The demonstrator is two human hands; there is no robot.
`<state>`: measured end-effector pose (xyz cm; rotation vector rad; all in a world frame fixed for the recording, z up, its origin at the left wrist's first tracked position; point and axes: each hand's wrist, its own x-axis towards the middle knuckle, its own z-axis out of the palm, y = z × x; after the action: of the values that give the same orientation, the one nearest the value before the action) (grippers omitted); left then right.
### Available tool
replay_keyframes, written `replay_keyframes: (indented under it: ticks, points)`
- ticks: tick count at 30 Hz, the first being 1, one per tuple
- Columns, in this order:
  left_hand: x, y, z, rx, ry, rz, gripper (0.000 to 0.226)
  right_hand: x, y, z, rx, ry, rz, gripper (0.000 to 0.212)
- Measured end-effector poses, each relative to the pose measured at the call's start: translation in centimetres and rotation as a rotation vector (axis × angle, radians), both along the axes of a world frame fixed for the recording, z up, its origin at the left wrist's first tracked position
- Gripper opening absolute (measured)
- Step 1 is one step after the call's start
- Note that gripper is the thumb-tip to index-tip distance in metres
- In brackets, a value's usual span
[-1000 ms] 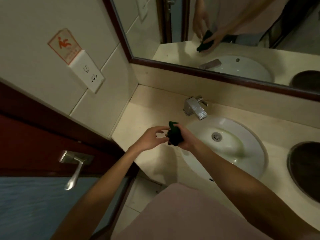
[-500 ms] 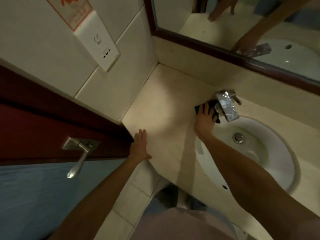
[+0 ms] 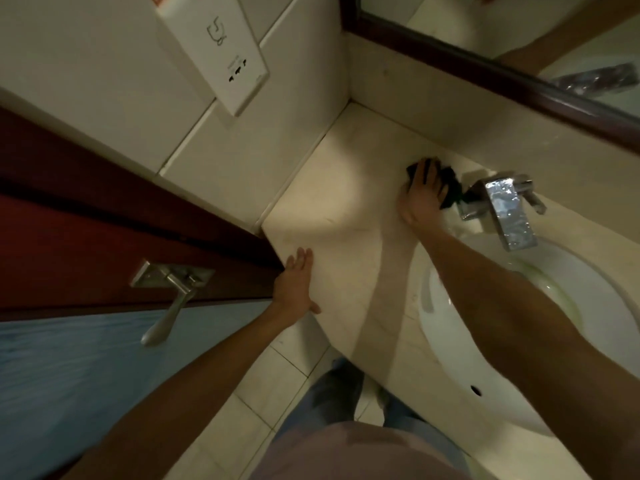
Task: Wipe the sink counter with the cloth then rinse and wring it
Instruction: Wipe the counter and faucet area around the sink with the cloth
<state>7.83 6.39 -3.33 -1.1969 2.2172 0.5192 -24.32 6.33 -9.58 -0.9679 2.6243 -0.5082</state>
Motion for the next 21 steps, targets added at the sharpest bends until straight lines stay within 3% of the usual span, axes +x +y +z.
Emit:
replay_keyframes:
  ticks: [7, 13, 18, 21]
  points:
    - [0.1, 0.0, -0.6, -0.053, -0.032, -0.038, 0.151, -4.6, -4.4, -0.9, 0.057, 0.105, 0.251, 0.063]
    - [0.6, -0.1, -0.2, -0.058, -0.039, -0.033, 0.151, 5.4, 2.0, 0.4, 0.087, 0.009, 0.338, 0.067]
    - [0.7, -0.4, 1.0, -0.025, -0.008, -0.048, 0.149, 16.8, 11.7, 1.8, 0.150, -0.002, 0.856, 0.066]
    - [0.9, -0.5, 1.5, 0.013, 0.028, -0.060, 0.135, 19.3, 17.1, 1.8, 0.157, -0.020, 1.203, 0.062]
